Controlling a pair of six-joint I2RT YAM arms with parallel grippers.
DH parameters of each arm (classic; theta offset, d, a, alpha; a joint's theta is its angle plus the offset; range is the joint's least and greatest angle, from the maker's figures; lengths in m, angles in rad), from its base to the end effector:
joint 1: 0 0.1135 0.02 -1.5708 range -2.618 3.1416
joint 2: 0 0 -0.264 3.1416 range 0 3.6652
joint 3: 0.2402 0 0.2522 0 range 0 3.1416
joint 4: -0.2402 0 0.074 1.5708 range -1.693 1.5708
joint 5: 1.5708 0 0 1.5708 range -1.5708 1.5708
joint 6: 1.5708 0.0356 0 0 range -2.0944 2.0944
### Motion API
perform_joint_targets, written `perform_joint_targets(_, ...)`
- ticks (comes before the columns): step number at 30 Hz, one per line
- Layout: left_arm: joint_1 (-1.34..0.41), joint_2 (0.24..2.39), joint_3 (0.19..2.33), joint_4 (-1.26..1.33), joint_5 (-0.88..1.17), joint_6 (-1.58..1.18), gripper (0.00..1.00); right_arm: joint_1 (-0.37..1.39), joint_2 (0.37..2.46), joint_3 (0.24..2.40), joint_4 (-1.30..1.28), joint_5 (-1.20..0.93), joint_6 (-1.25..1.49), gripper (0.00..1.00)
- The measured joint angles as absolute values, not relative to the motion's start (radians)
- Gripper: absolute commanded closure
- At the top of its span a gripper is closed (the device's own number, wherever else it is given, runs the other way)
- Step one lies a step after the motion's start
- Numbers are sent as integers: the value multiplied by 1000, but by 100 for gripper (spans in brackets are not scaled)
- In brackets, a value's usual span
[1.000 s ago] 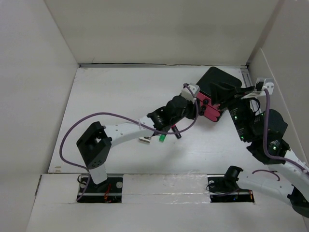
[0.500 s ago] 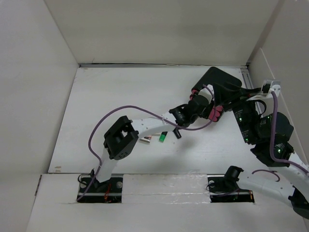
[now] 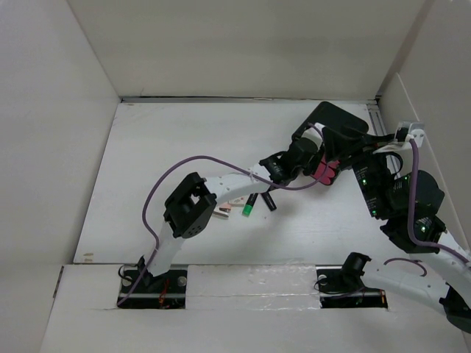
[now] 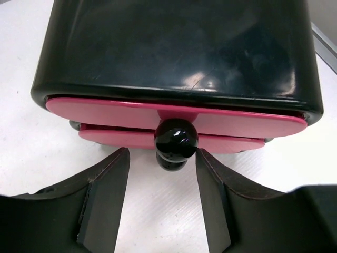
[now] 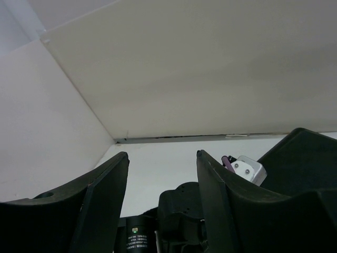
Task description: Organize the desk
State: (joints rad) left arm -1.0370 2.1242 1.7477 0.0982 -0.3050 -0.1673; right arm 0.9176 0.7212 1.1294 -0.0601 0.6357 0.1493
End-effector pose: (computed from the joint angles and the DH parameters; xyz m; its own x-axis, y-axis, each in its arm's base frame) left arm 0.2699 -0.4357 0.2742 -0.2501 0.1110 -0.9618 0.6416 0.7630 -0.0788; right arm 0.0893 0.0818 0.4751 0.1604 0.4066 -0.8994 -0.3273 0.8816 0.3401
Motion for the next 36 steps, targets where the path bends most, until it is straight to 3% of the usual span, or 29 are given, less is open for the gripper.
perform_joint_targets(11, -1037, 2159, 1803, 98, -268, -139, 63, 918, 739, 1129, -59, 635, 149, 40)
perform_joint_targets(18, -1037, 2168, 1814, 96, -258, -132, 82, 918, 741, 1128, -59, 635, 148, 40)
perform_joint_targets(23, -1037, 2165, 1802, 112, -252, -131, 88, 918, 742, 1128, -59, 636, 146, 40)
perform_joint_targets(36, -1037, 1983, 1539, 178, -209, -157, 95, 912, 792, 1112, -52, 640, 142, 46)
